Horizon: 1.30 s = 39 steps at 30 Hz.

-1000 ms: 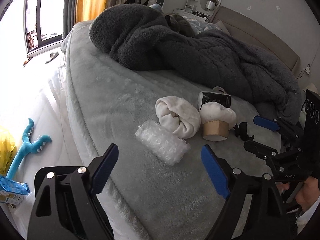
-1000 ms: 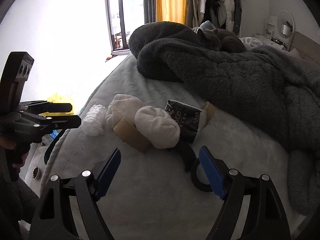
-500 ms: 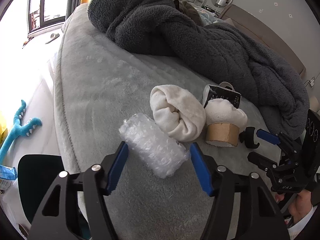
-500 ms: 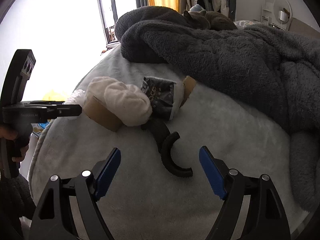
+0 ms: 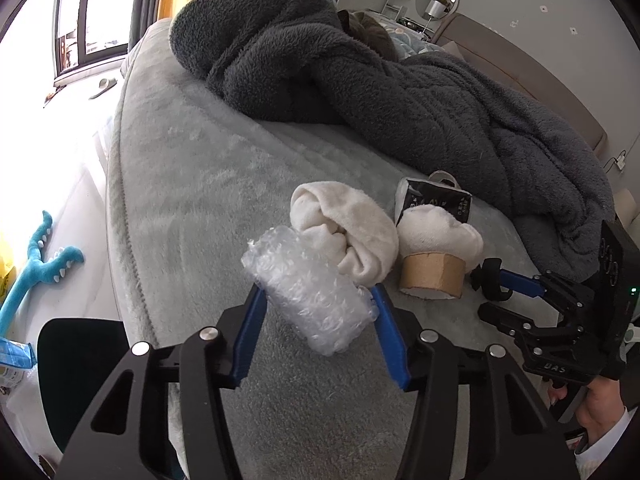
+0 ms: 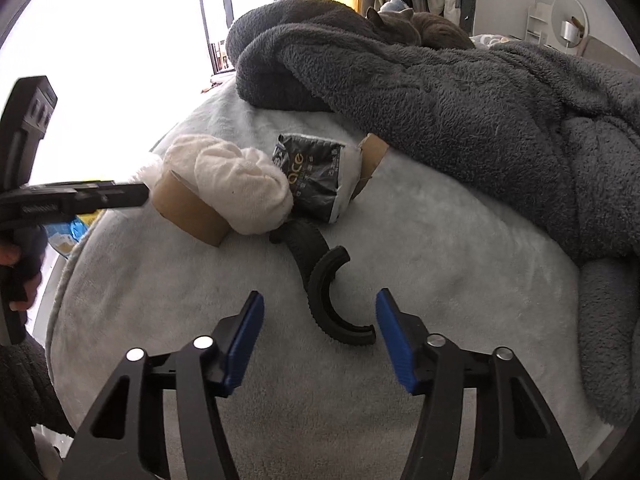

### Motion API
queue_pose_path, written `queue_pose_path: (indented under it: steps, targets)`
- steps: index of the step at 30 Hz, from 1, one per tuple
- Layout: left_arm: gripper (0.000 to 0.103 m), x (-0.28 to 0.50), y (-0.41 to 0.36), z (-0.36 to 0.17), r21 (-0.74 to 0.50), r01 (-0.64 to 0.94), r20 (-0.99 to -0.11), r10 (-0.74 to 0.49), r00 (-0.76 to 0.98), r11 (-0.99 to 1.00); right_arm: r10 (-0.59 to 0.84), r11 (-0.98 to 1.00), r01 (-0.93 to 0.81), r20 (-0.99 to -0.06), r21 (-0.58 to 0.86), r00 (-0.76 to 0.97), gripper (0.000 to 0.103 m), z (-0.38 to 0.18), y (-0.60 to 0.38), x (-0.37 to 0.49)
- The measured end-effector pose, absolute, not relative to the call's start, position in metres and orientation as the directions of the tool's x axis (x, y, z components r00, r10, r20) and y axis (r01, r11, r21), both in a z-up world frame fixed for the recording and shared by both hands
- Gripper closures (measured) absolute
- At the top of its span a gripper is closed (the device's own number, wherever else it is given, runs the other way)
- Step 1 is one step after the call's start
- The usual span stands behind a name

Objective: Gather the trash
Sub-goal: 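Grasp the second bubble-wrap roll with the left gripper while the right gripper grasps the black clip, then carry the bubble wrap and black clip to the bin and open the left gripper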

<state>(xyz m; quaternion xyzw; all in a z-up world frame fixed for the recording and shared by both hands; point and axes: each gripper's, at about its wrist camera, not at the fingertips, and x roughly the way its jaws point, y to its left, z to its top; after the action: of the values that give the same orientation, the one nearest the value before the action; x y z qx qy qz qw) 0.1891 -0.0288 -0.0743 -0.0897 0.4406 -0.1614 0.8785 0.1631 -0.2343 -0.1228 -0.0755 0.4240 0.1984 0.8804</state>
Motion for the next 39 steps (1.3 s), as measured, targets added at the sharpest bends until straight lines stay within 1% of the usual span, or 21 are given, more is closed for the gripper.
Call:
queue_pose_path:
  steps: [5, 8, 9, 11, 14, 21, 31, 39]
  targets:
    - [0.047, 0.184, -0.027, -0.064, -0.271, 0.219, -0.727, -0.349, 0.591, 0.937, 0.253, 0.916, -0.401, -0.790, 0.010, 0.558, 0.062, -0.126, -0.234, 0.165]
    - [0.047, 0.183, -0.024, -0.061, -0.276, 0.219, -0.716, -0.352, 0.603, 0.936, 0.241, 0.921, -0.388, -0.795, 0.006, 0.557, 0.070, -0.126, -0.235, 0.166]
    - [0.047, 0.183, -0.022, -0.060, -0.276, 0.219, -0.714, -0.352, 0.605, 0.936, 0.234, 0.923, -0.384, -0.797, 0.003, 0.556, 0.074, -0.126, -0.236, 0.166]
    - [0.047, 0.182, -0.019, -0.058, -0.277, 0.216, -0.710, -0.351, 0.610, 0.936, 0.230, 0.925, -0.380, -0.801, 0.003, 0.553, 0.077, -0.126, -0.236, 0.166]
    - [0.047, 0.181, -0.014, -0.054, -0.282, 0.215, -0.699, -0.353, 0.622, 0.935, 0.215, 0.926, -0.376, -0.804, -0.011, 0.554, 0.079, -0.125, -0.234, 0.166]
    - [0.047, 0.177, -0.006, -0.047, -0.274, 0.228, -0.672, -0.356, 0.650, 0.934, 0.230, 0.932, -0.362, -0.773, 0.000, 0.591, 0.079, -0.109, -0.231, 0.167]
    - [0.047, 0.173, 0.011, -0.051, -0.226, 0.228, -0.690, -0.321, 0.648, 0.947, 0.223, 0.948, -0.317, -0.721, 0.005, 0.656, 0.079, -0.086, -0.221, 0.175]
    - [0.047, 0.167, 0.038, -0.062, -0.192, 0.209, -0.723, -0.282, 0.630, 0.959, 0.270, 0.944, -0.328, -0.669, 0.041, 0.693, 0.079, -0.060, -0.193, 0.179]
